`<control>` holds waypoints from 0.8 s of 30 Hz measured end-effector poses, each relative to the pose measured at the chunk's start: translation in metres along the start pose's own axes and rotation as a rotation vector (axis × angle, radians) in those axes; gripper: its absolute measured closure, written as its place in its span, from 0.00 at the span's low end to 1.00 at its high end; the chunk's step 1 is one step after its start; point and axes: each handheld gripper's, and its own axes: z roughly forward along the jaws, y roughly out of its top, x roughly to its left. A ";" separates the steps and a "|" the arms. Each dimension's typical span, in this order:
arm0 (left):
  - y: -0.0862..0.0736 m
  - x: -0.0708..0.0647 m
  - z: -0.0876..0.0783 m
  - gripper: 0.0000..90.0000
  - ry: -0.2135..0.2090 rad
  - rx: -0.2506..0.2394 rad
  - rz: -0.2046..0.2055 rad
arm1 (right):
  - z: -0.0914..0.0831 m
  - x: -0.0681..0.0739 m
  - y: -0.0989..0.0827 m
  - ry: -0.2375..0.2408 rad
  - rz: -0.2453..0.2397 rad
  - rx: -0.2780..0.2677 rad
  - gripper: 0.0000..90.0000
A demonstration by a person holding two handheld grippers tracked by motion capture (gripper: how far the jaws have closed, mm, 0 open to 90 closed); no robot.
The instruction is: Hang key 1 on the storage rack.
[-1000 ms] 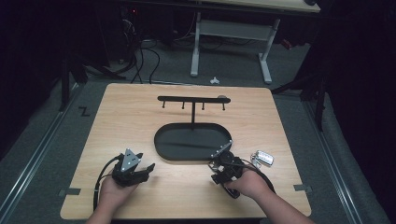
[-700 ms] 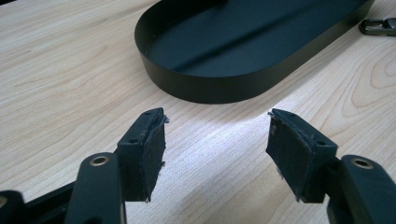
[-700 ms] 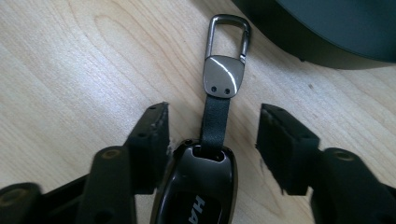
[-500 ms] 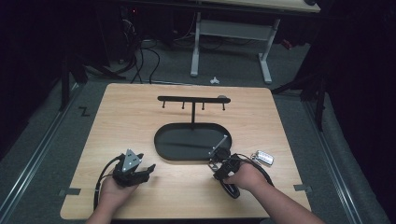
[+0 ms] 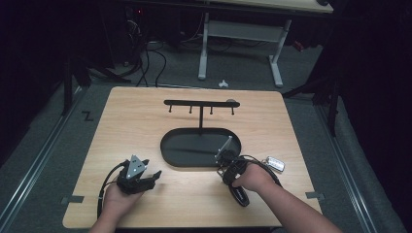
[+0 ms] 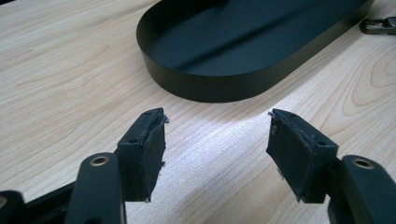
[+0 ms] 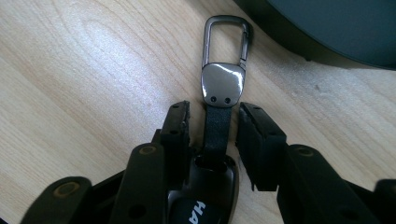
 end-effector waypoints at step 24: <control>0.000 -0.001 0.000 0.42 -0.007 -0.002 -0.002 | 0.001 0.007 0.008 -0.038 0.000 0.064 0.88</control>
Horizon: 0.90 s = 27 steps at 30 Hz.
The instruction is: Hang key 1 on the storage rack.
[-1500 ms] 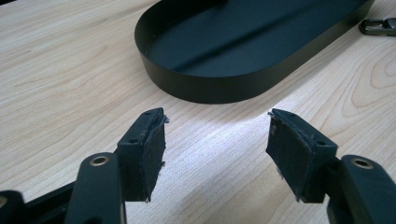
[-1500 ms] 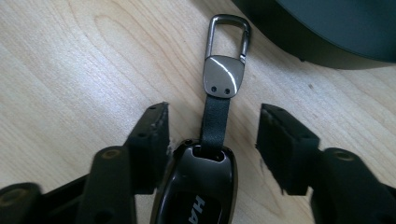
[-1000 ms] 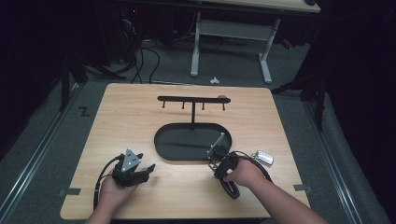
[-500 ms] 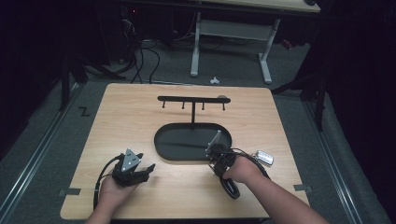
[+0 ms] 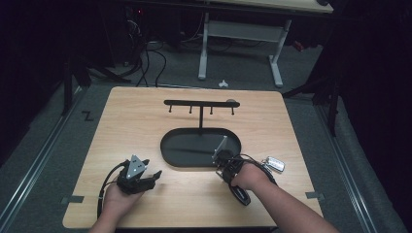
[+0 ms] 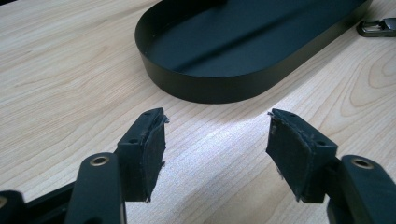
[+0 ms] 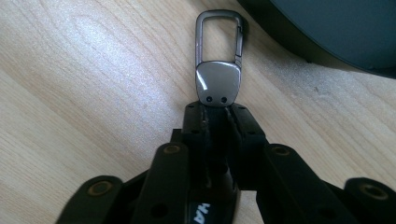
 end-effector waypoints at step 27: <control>-0.001 -0.002 -0.001 0.42 -0.010 -0.001 0.002 | -0.013 0.000 -0.017 0.033 -0.034 -0.077 0.90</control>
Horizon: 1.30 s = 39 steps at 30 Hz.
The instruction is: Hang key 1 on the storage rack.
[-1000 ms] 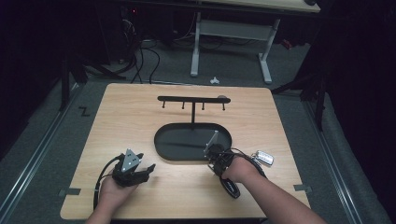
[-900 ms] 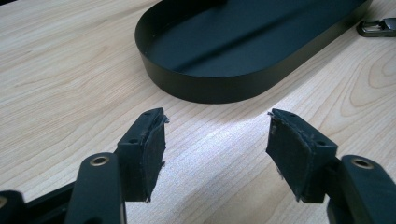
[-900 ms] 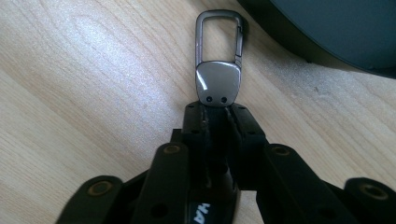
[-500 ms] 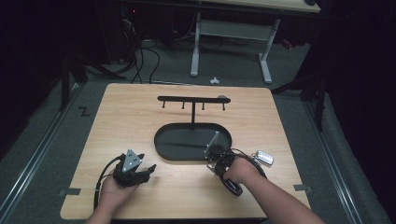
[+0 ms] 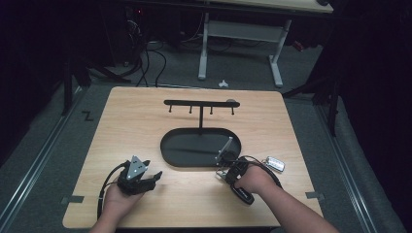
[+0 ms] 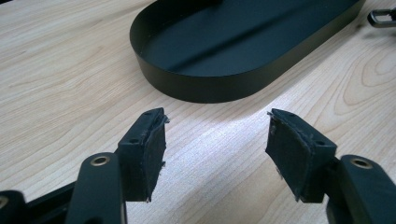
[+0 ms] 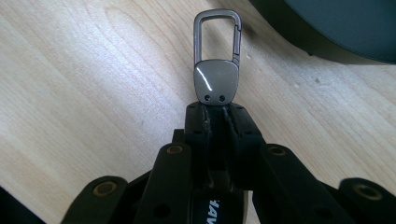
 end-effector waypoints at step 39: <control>-0.001 0.002 0.000 0.42 -0.007 0.015 -0.003 | -0.078 -0.022 -0.003 -0.010 0.056 -0.195 0.90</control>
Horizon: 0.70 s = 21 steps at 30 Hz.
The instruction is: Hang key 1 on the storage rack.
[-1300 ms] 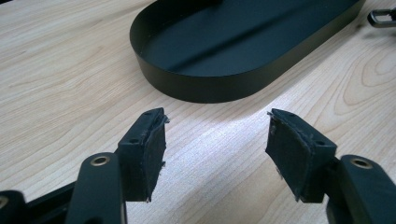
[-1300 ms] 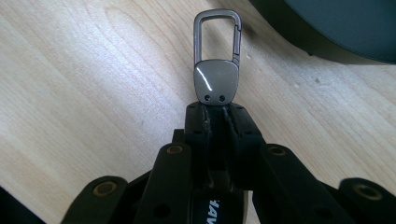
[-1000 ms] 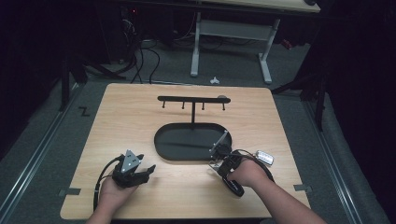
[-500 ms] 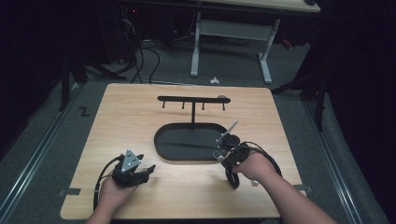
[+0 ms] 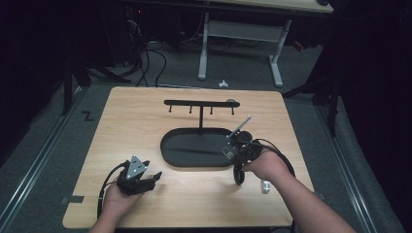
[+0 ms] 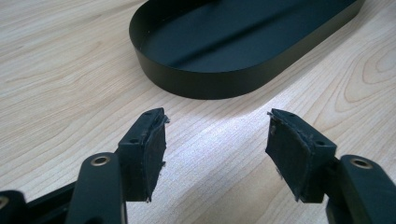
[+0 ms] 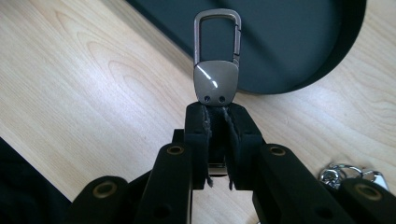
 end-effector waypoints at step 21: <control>0.000 0.000 0.000 0.42 -0.007 0.002 0.001 | -0.031 -0.001 0.030 -0.018 0.013 -0.065 0.90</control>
